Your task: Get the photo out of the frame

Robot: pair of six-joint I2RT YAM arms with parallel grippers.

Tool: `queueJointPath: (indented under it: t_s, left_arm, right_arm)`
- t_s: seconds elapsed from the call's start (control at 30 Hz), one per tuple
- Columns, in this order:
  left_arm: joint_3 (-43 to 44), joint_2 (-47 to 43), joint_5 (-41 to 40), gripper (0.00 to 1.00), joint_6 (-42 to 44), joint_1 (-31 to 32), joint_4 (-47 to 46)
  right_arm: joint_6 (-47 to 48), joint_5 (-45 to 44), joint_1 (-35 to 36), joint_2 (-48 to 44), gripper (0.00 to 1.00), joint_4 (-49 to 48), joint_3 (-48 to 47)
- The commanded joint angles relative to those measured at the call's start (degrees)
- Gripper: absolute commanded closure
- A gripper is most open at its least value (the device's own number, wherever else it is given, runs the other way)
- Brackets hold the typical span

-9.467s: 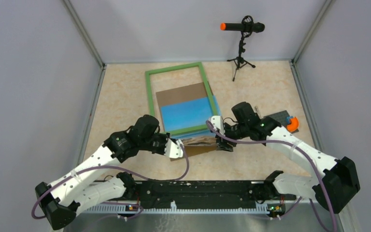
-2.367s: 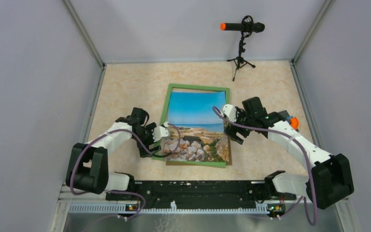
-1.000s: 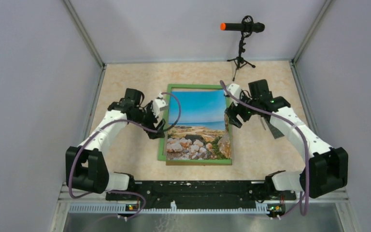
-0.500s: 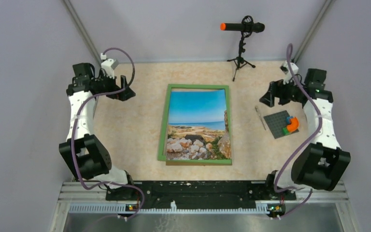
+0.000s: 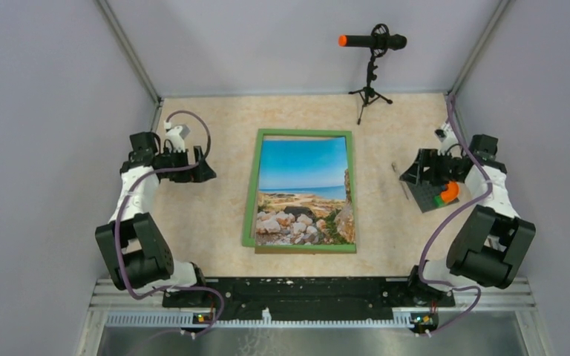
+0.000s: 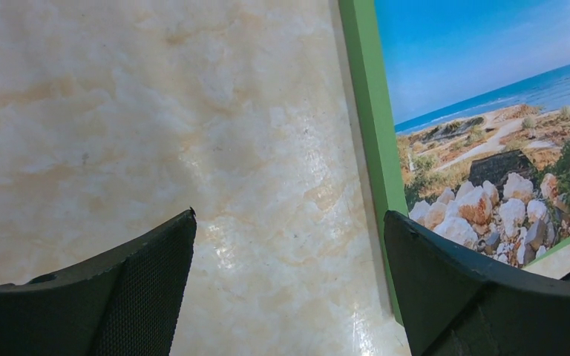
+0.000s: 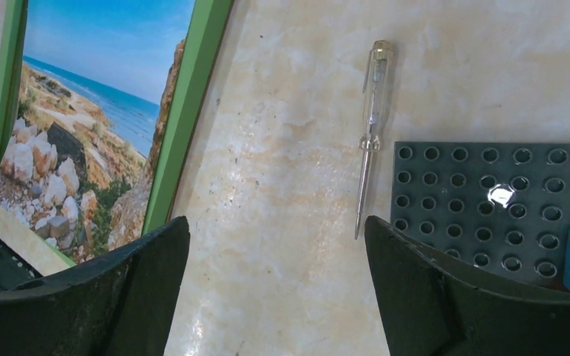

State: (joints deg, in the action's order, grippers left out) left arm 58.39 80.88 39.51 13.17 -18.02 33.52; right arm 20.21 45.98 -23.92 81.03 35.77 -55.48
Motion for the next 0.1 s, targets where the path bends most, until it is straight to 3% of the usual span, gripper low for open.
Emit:
queueJointPath:
  t_s: [0.0, 0.07]
  left_arm:
    - [0.19, -1.66, -1.22, 0.01, -1.57, -0.13, -3.5]
    - [-0.2, -2.45, -2.71, 0.01, -1.7, -0.13, -4.12]
  right_arm:
    - [-0.29, 1.27, -0.4, -2.19, 0.13, -2.82, 0.55]
    - [-0.34, 0.76, -0.39, -3.39, 0.13, -1.5, 0.11]
